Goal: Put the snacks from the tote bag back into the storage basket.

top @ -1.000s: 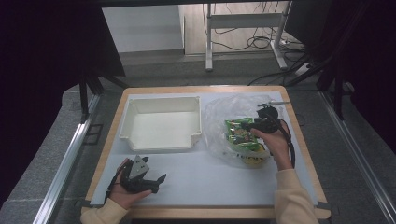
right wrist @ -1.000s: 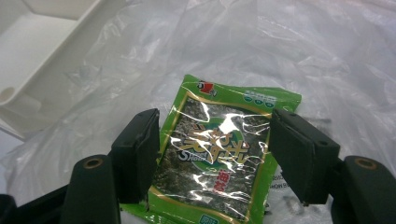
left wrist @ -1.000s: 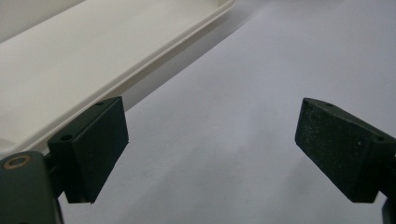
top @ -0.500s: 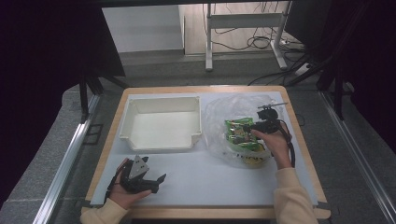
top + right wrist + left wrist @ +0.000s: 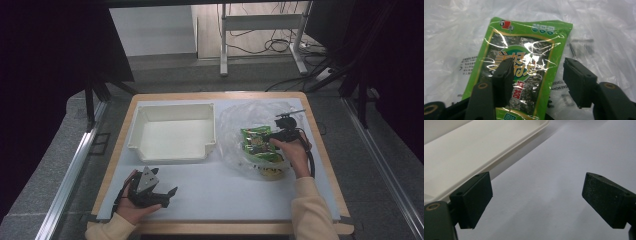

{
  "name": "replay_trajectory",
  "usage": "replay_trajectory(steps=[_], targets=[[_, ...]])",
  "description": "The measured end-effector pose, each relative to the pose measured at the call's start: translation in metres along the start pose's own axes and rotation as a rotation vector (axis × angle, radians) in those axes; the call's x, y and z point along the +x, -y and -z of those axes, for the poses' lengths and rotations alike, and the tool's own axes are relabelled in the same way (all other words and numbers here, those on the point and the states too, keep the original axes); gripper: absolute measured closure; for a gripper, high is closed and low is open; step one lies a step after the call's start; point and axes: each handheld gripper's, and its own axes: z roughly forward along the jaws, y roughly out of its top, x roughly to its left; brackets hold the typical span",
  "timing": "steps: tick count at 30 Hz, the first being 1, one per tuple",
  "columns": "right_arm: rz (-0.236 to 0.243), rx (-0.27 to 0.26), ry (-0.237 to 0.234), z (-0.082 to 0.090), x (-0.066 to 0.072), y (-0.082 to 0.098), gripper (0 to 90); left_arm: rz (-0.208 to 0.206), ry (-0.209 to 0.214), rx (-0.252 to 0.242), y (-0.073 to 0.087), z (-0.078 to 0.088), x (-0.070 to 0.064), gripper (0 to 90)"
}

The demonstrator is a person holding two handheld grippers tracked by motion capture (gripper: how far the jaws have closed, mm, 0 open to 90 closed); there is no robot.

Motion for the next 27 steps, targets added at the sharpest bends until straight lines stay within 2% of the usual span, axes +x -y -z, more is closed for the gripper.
replay_trajectory(steps=[9,17,20,27], targets=[[-0.032,0.044,-0.005,-0.006,-0.009,0.002,55.1,0.001,-0.003,0.0,0.0,0.0,0.0,9.5],[-0.036,0.082,-0.007,-0.012,-0.012,0.004,62.9,-0.003,-0.003,0.001,0.0,0.001,0.001,9.5],[-0.059,0.087,-0.022,-0.013,-0.012,0.005,68.4,0.0,-0.004,-0.002,0.0,0.0,0.0,9.5],[-0.102,0.091,-0.012,-0.015,-0.008,0.008,77.7,-0.004,-0.004,-0.002,0.0,0.001,0.0,9.5]])
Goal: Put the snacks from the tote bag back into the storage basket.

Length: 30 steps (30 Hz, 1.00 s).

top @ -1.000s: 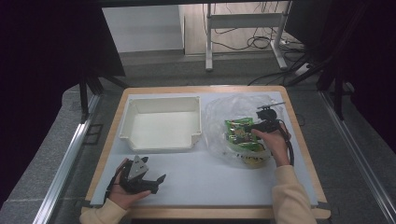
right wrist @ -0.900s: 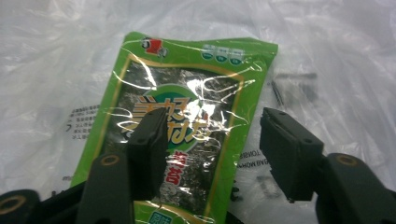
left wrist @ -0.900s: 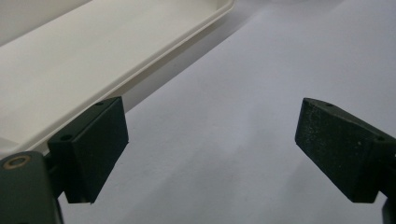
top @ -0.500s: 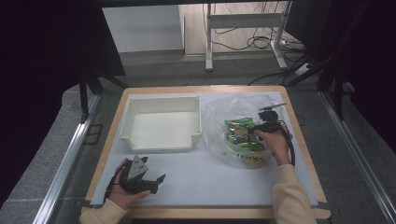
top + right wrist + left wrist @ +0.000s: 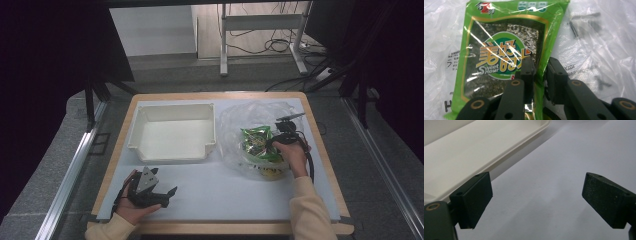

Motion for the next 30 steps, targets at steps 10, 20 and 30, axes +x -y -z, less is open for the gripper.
replay_trajectory(steps=[10,20,30], targets=[[-0.004,-0.011,0.049,0.003,0.006,0.002,85.8,-0.004,-0.002,0.0,0.0,0.0,0.0,9.5],[-0.006,-0.03,0.052,0.005,0.007,0.002,89.1,-0.002,-0.005,-0.002,0.0,0.0,0.002,9.5],[0.004,-0.069,0.031,0.015,0.007,0.002,89.7,0.003,-0.006,-0.008,0.0,0.001,0.002,9.5]])
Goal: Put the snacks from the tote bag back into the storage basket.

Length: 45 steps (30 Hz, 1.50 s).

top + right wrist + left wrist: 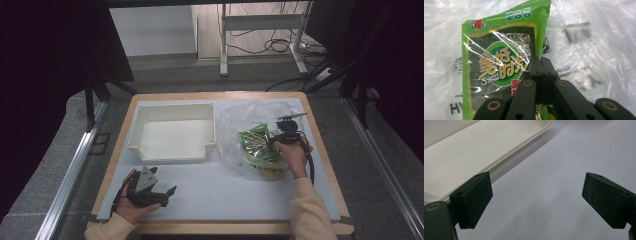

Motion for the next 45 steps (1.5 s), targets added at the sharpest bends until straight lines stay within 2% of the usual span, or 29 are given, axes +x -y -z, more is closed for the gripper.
replay_trajectory(steps=[14,21,26,32,37,45], targets=[[-0.009,-0.095,-0.02,0.024,-0.007,-0.001,89.8,-0.001,0.0,0.0,0.0,0.0,0.0,9.5],[-0.028,-0.142,-0.059,0.036,-0.012,-0.001,89.8,-0.003,0.0,0.002,0.0,0.0,0.001,9.5],[-0.011,-0.173,-0.07,0.046,-0.01,-0.002,89.8,-0.002,-0.001,0.001,0.0,0.0,0.001,9.5],[-0.006,-0.218,-0.101,0.057,-0.009,-0.002,89.8,-0.002,-0.001,0.002,0.0,0.0,0.001,9.5],[-0.007,-0.272,-0.15,0.069,-0.007,-0.002,89.8,-0.001,0.0,0.002,0.0,0.0,0.001,9.5],[-0.009,-0.313,-0.197,0.079,-0.006,-0.002,89.8,-0.002,-0.001,0.004,0.0,0.0,0.001,9.5]])
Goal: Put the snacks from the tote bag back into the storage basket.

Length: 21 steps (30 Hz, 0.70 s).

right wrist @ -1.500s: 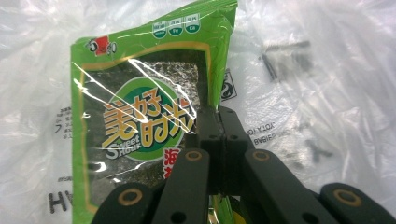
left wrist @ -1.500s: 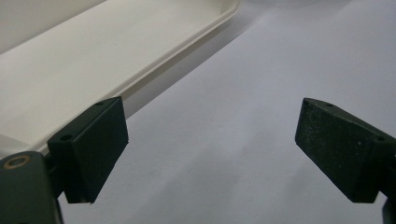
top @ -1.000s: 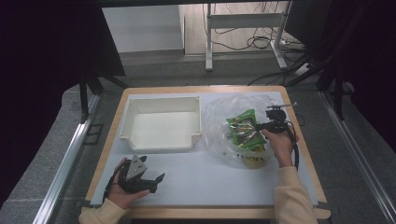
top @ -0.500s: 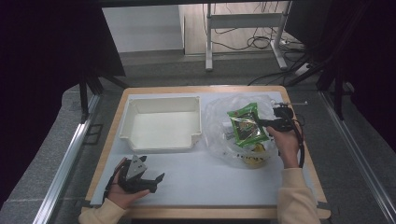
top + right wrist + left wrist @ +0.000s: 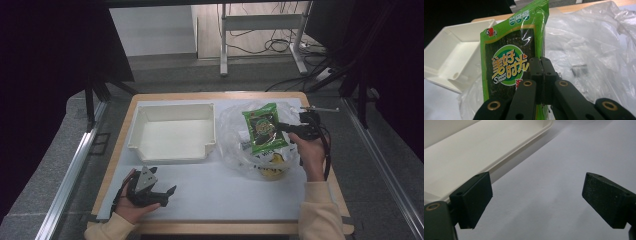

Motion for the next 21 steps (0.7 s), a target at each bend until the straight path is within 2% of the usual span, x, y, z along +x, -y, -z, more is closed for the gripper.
replay_trajectory(steps=[21], targets=[[-0.005,-0.054,-0.072,0.01,0.0015,-0.0025,90.0,0.0,0.001,0.002,0.0002,-0.0004,0.0001,9.5]])
